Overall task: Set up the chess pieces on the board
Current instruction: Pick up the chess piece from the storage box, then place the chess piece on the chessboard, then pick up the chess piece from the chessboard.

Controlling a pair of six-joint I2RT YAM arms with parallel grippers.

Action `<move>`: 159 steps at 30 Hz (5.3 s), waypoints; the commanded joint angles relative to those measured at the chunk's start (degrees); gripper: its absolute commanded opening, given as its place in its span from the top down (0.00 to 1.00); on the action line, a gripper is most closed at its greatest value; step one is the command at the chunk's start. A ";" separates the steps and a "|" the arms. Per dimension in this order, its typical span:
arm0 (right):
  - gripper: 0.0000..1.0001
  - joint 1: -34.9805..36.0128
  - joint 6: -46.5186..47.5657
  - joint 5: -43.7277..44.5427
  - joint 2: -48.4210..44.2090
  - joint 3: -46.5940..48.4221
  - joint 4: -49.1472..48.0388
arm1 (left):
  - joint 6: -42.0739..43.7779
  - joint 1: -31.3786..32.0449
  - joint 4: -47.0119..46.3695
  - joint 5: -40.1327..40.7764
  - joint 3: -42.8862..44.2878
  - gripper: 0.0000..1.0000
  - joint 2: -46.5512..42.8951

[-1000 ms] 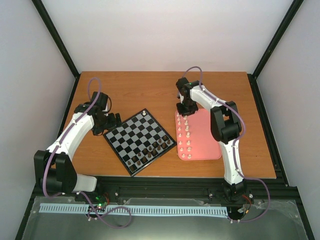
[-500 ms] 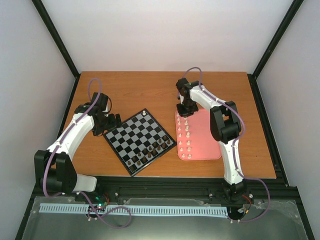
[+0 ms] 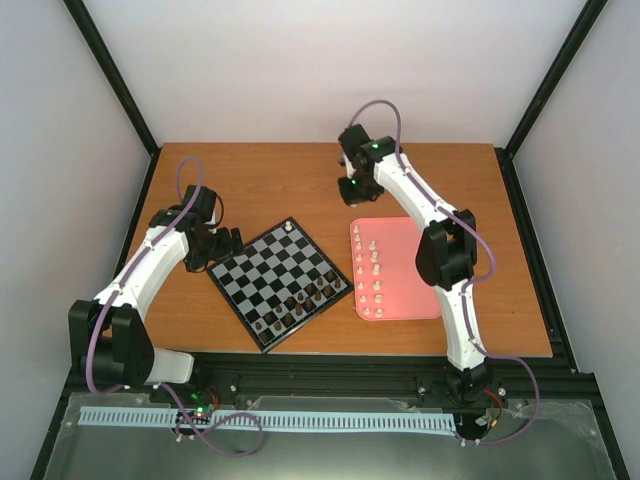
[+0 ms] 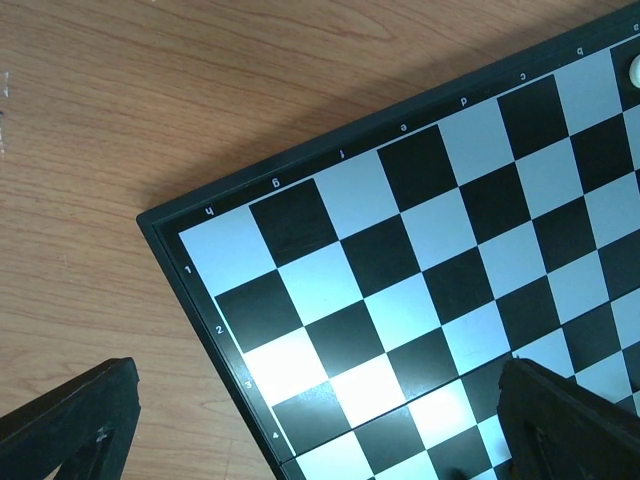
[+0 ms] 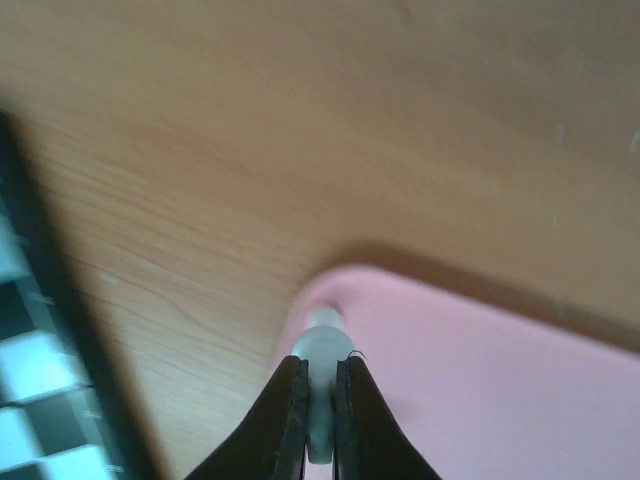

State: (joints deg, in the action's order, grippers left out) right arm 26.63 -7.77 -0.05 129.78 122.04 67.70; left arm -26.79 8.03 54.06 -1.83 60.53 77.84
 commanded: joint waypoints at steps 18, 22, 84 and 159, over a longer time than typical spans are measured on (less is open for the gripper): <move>0.97 18.67 -1.92 -5.94 10.46 19.20 0.58 | 1.07 -0.34 2.90 2.02 -2.90 0.00 -6.02; 0.97 18.81 -1.62 -5.54 11.87 19.37 1.32 | 1.03 -0.37 2.83 2.09 -2.88 0.00 -6.17; 0.39 -2.41 3.09 -0.23 -21.55 -16.36 -5.40 | -0.70 20.51 -1.95 0.96 25.22 0.16 25.85; 0.39 -8.72 4.34 -5.44 -24.92 -24.01 -8.91 | -5.06 21.53 -3.79 -1.55 29.82 0.75 38.07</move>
State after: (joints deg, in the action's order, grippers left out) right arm 18.39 -4.01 -5.17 106.37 98.45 59.51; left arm -31.75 29.02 49.76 -3.57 87.94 116.11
